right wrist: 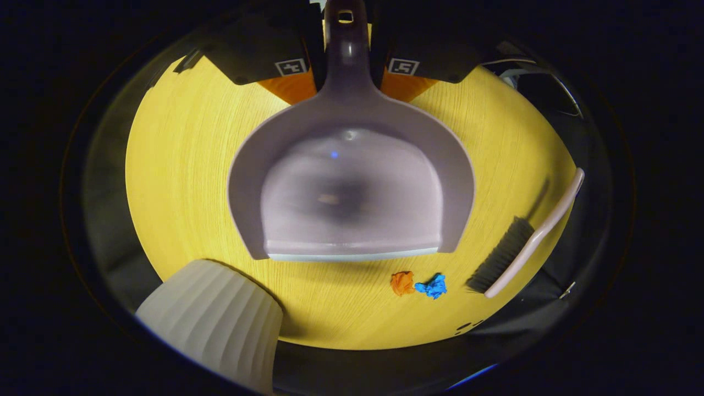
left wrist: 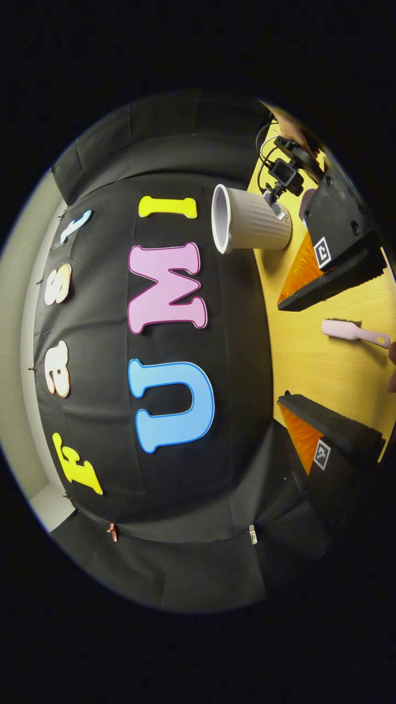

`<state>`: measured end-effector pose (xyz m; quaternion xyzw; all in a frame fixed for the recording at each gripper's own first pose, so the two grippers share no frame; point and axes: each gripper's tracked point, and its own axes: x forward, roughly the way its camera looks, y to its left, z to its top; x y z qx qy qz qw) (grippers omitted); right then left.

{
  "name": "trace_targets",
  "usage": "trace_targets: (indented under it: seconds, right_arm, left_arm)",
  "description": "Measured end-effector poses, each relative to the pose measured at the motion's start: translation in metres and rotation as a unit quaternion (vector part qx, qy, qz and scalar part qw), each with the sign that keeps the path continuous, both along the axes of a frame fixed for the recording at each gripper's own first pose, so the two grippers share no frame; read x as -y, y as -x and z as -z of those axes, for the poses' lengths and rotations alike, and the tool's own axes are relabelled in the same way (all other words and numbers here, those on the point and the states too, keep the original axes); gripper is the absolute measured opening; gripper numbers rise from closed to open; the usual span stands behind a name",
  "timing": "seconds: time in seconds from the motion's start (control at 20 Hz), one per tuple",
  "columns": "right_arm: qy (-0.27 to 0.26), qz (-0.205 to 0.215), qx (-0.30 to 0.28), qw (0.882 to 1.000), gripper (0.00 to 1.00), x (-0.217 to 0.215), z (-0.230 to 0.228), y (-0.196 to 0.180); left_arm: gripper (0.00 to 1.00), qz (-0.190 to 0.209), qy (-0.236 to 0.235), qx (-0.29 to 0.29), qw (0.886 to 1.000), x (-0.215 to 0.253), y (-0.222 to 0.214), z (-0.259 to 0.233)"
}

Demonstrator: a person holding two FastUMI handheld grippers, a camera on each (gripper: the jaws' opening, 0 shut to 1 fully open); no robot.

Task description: Pick up the small broom and dustpan from the desktop, sweep the trash into the dustpan with the broom, and then empty the trash into the garbage bin.

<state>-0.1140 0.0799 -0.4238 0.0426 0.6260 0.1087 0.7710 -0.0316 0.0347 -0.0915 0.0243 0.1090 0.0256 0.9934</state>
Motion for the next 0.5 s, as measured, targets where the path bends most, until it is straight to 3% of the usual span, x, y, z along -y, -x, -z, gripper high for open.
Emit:
trace_targets:
  seconds: [0.05,0.3,0.5]
  right_arm:
    - [-0.001,0.002,0.008,1.0,0.39,0.0,0.0,-0.001]
    - [-0.004,-0.013,0.026,1.0,0.36,0.007,-0.01,0.0]
    - [0.012,-0.037,0.059,0.998,0.36,0.025,-0.032,-0.002]
  left_arm:
    - [0.97,0.004,0.003,-0.006,1.0,0.002,0.0,0.006]
    - [0.96,0.017,0.016,-0.043,0.999,0.006,-0.004,0.033]
    - [0.95,0.043,0.03,-0.134,0.99,0.009,-0.001,0.088]
